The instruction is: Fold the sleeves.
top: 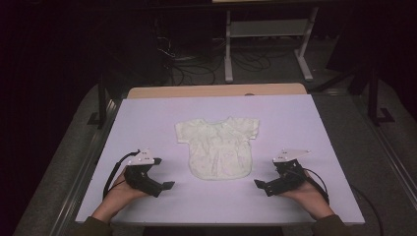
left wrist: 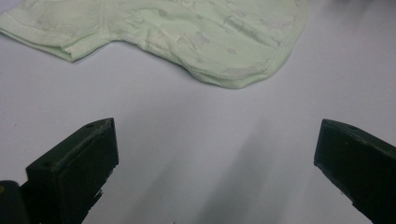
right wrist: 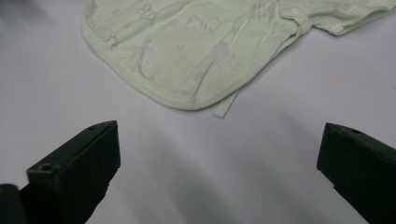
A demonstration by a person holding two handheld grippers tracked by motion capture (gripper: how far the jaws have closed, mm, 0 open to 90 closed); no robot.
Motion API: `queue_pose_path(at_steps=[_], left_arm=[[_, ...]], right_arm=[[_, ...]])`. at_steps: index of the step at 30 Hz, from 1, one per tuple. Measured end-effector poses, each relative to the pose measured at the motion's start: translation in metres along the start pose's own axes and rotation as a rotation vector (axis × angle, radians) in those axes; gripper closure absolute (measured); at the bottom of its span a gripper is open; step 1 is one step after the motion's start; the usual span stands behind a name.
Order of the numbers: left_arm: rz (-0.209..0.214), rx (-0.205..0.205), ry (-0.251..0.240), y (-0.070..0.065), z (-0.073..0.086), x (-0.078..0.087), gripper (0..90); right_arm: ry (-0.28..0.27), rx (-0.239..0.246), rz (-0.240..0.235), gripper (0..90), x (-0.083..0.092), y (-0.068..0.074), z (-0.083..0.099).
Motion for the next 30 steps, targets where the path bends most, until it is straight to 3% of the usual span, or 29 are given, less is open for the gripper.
queue_pose_path(at_steps=[11, 30], left_arm=[[-0.011, 0.019, -0.003, 0.003, 0.003, 0.003, 0.0], [0.004, 0.047, -0.031, 0.003, -0.007, -0.001, 0.1]], right_arm=[[0.008, 0.007, -0.034, 0.0, -0.003, 0.007, -0.001], [-0.004, 0.006, -0.047, 0.0, -0.003, 0.010, -0.002]])
Point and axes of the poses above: each handheld gripper's, and its own axes: x roughly backward along the jaws, z roughly out of its underside, y roughly to its left, the point moved 10 cm from there along -x, roughly forward along the jaws, and after that the axes turned 5 degrees about -z, right-handed, at the moved point
